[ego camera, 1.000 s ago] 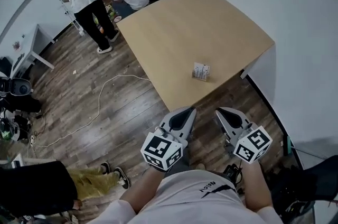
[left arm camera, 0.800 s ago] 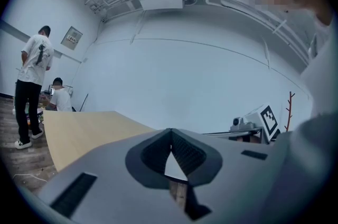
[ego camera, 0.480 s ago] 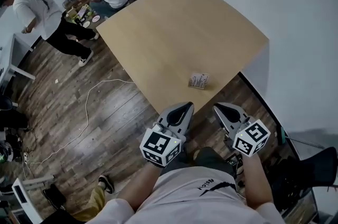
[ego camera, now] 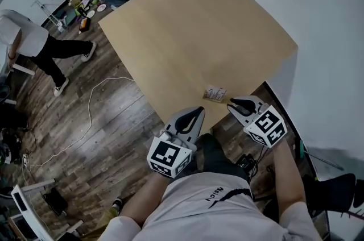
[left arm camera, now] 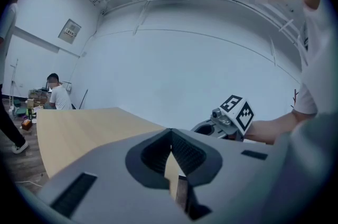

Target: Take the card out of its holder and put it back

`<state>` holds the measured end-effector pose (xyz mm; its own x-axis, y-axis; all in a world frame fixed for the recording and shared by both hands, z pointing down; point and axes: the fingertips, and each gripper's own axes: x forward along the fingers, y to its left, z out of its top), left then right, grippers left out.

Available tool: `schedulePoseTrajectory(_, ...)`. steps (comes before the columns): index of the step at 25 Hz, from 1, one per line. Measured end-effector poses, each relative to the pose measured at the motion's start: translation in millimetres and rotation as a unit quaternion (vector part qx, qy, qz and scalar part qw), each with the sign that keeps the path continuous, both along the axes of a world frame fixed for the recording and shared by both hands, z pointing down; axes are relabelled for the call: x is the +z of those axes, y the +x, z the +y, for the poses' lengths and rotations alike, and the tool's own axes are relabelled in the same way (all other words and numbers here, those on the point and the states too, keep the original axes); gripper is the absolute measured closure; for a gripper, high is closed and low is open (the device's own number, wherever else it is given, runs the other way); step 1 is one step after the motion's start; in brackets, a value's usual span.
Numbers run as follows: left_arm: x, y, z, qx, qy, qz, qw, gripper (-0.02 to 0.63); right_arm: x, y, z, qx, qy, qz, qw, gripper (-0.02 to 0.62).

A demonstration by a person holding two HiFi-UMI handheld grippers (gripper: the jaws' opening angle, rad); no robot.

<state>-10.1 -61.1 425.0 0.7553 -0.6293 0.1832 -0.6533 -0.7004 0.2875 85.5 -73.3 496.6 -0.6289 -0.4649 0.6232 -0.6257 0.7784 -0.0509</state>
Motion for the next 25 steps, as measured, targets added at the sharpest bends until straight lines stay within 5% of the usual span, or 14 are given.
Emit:
schedulePoseTrajectory(5,-1.0,2.8,-52.9,-0.036,-0.010,-0.014,0.9992,0.594,26.8,13.9,-63.8,-0.077,-0.035,0.107,0.991,0.518)
schedulePoseTrajectory(16,43.4,23.6,-124.3,-0.068,0.031,-0.064,0.9951,0.594,118.3,5.6,-96.5,-0.208,-0.154,0.154,0.954,0.482)
schedulePoseTrajectory(25,74.4,17.2,-140.8,-0.111,0.001,-0.068,0.9915,0.594,161.1,-6.5,-87.7,-0.270,-0.182,0.182,0.928,0.482)
